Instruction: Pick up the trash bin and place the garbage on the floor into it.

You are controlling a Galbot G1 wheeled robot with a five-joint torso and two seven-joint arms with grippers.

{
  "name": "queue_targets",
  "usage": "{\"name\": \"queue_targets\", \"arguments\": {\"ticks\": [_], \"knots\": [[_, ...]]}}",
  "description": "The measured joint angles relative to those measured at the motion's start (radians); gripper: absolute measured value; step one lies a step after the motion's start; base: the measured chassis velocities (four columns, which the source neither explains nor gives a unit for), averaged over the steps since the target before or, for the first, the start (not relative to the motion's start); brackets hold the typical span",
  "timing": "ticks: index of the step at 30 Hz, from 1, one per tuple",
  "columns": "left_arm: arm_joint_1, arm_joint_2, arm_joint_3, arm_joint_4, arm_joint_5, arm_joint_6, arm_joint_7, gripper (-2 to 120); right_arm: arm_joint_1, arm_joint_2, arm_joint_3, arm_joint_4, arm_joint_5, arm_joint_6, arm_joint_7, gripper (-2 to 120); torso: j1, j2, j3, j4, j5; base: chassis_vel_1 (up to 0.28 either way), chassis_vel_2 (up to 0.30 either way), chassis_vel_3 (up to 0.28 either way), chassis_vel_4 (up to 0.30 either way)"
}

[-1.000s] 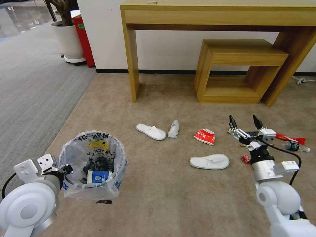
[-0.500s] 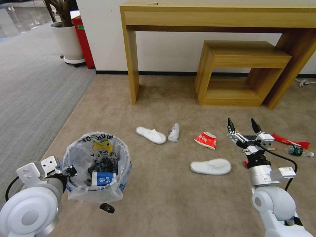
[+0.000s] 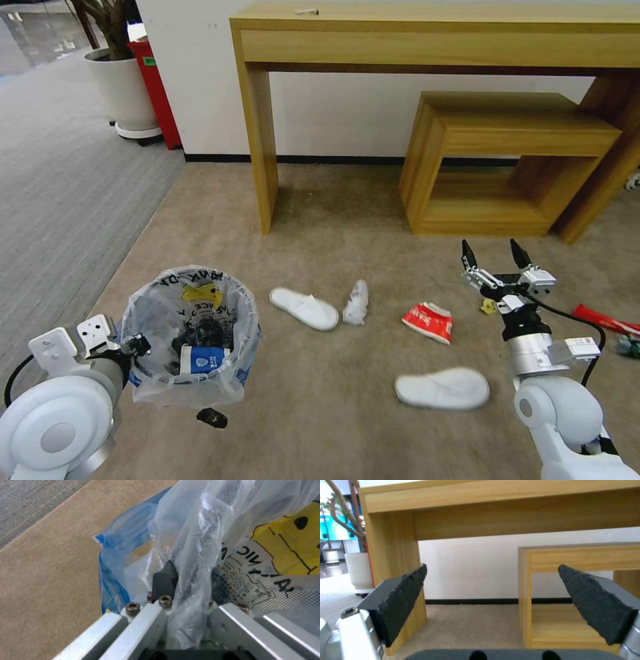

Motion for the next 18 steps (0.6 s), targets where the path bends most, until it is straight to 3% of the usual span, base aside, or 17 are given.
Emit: {"name": "queue_targets", "arguments": {"ticks": [12, 18], "knots": [[0.009, 0.003, -0.009, 0.000, 0.001, 0.000, 0.000, 0, 0.004, -0.035, -0.008, -0.009, -0.011, 0.001, 0.018, 100, -0.001, 0.000, -0.001, 0.0001, 0.0003, 0.014, -0.019, -0.012, 0.016], [0.013, 0.006, -0.011, -0.011, 0.000, 0.000, 0.000, 0, -0.036, -0.148, -0.006, 0.011, -0.077, -0.124, 0.022, 100, -0.001, 0.000, -0.001, 0.0001, 0.0004, 0.000, 0.000, 0.000, 0.000]]}}
